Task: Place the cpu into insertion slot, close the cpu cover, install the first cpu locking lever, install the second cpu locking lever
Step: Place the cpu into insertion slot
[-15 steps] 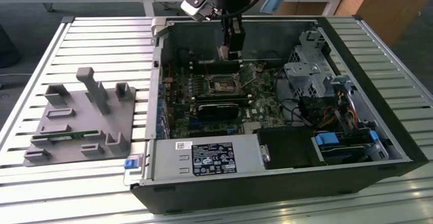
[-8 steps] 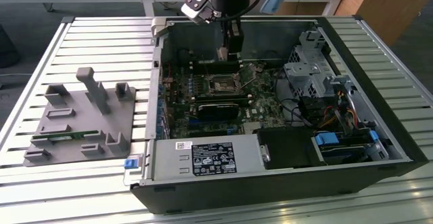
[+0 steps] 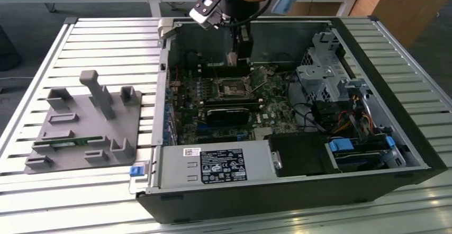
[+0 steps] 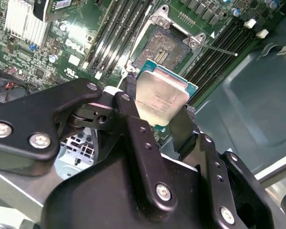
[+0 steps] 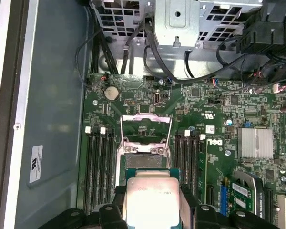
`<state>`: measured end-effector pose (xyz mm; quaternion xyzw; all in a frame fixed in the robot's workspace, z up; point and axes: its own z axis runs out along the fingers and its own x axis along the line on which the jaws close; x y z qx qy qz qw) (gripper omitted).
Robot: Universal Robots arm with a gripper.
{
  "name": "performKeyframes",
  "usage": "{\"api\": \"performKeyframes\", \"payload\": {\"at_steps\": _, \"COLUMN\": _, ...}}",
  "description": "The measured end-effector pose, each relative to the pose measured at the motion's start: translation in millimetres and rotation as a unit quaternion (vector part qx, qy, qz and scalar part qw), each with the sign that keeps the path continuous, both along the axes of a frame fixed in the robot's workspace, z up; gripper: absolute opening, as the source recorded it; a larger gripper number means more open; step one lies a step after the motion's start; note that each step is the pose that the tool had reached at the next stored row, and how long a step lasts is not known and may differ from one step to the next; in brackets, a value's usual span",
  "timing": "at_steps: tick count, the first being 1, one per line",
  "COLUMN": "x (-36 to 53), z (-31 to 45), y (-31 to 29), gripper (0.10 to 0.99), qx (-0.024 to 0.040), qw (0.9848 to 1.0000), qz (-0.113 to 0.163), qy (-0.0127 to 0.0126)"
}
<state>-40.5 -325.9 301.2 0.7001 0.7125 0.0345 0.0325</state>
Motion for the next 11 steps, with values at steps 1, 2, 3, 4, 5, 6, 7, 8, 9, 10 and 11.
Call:
{"api": "performKeyframes", "payload": {"at_steps": 1, "x": 0.0, "z": -1.0, "y": 0.6, "gripper": 0.525, "qx": -0.0001, "qw": 1.0000, "qz": 0.000, "qy": 0.0001}}
{"api": "performKeyframes", "payload": {"at_steps": 2, "x": 0.0, "z": -2.0, "y": 1.3, "gripper": 0.525, "qx": -0.0001, "qw": 1.0000, "qz": 0.000, "qy": 0.0000}}
{"api": "performKeyframes", "payload": {"at_steps": 3, "x": 0.0, "z": -3.3, "y": 2.4, "gripper": 0.525, "qx": 0.0000, "qw": 1.0000, "qz": -0.001, "qy": 0.0000}}
{"api": "performKeyframes", "payload": {"at_steps": 4, "x": 0.0, "z": -4.6, "y": 3.2, "gripper": 0.525, "qx": 0.0000, "qw": 1.0000, "qz": -0.002, "qy": 0.0000}}
{"api": "performKeyframes", "payload": {"at_steps": 5, "x": 0.0, "z": -6.2, "y": 3.9, "gripper": 0.525, "qx": 0.0000, "qw": 1.0000, "qz": -0.002, "qy": 0.0000}}
{"api": "performKeyframes", "payload": {"at_steps": 6, "x": 0.0, "z": -7.9, "y": 4.6, "gripper": 0.525, "qx": 0.0001, "qw": 1.0000, "qz": -0.002, "qy": 0.0000}}
{"api": "performKeyframes", "payload": {"at_steps": 7, "x": 0.0, "z": -9.6, "y": 5.1, "gripper": 0.525, "qx": 0.0000, "qw": 1.0000, "qz": -0.002, "qy": 0.0000}}
{"api": "performKeyframes", "payload": {"at_steps": 8, "x": 0.0, "z": -11.3, "y": 5.5, "gripper": 0.525, "qx": 0.0000, "qw": 1.0000, "qz": -0.002, "qy": 0.0001}}
{"api": "performKeyframes", "payload": {"at_steps": 9, "x": 0.1, "z": -13.1, "y": 5.6, "gripper": 0.525, "qx": 0.0000, "qw": 1.0000, "qz": -0.002, "qy": 0.0002}}
{"api": "performKeyframes", "payload": {"at_steps": 10, "x": 0.1, "z": -15.1, "y": 5.7, "gripper": 0.525, "qx": 0.0000, "qw": 1.0000, "qz": -0.002, "qy": 0.0002}}
{"api": "performKeyframes", "payload": {"at_steps": 11, "x": 0.0, "z": -16.7, "y": 5.7, "gripper": 0.525, "qx": 0.0000, "qw": 1.0000, "qz": -0.002, "qy": 0.0002}}
